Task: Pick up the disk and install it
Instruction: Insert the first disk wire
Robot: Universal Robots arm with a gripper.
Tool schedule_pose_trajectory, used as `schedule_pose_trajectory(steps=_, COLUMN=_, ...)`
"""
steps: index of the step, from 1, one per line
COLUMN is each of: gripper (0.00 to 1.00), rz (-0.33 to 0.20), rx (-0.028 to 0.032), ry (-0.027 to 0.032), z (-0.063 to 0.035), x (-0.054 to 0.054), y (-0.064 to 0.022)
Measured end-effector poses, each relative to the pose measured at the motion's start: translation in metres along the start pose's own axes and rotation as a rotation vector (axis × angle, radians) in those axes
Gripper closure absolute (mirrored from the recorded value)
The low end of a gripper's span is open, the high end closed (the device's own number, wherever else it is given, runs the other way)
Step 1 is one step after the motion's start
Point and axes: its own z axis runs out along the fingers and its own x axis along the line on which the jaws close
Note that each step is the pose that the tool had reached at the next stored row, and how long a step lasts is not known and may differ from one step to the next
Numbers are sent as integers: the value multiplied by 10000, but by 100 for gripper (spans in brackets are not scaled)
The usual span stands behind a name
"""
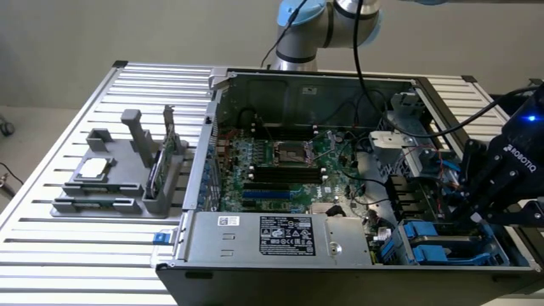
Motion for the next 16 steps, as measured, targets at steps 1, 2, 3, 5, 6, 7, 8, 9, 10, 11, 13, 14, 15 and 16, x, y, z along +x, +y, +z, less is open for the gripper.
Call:
schedule_pose_trajectory(steps=1, gripper=84, rz=2, rx=0, ry=-7, z=4, x=0, y=1)
schedule_pose_trajectory(steps=2, gripper=84, rz=3, rx=-1, ry=-13, z=8, x=1, y=1)
schedule_pose_trajectory(steps=3, gripper=84, rz=3, rx=-1, ry=-16, z=10, x=1, y=2)
schedule_pose_trajectory(steps=5, gripper=84, rz=3, rx=-1, ry=-15, z=13, x=1, y=2)
schedule_pose_trajectory(steps=6, gripper=84, rz=2, rx=-1, ry=-12, z=14, x=2, y=3)
schedule_pose_trajectory(steps=7, gripper=84, rz=2, rx=-1, ry=-11, z=15, x=2, y=3)
schedule_pose_trajectory(steps=8, gripper=84, rz=2, rx=0, ry=-11, z=15, x=2, y=3)
schedule_pose_trajectory(steps=9, gripper=84, rz=2, rx=1, ry=-11, z=15, x=2, y=2)
schedule_pose_trajectory(steps=10, gripper=84, rz=2, rx=1, ry=-11, z=15, x=2, y=3)
schedule_pose_trajectory(steps=11, gripper=84, rz=-1, rx=-1, ry=-4, z=16, x=3, y=4)
schedule_pose_trajectory(steps=13, gripper=76, rz=-2, rx=2, ry=-3, z=18, x=3, y=5)
schedule_pose_trajectory(steps=14, gripper=76, rz=0, rx=2, ry=-10, z=5, x=1, y=2)
schedule_pose_trajectory(steps=15, gripper=69, rz=0, rx=2, ry=-6, z=-16, x=-2, y=-2)
schedule_pose_trajectory(steps=16, gripper=69, rz=2, rx=2, ry=-6, z=-49, x=-6, y=-9)
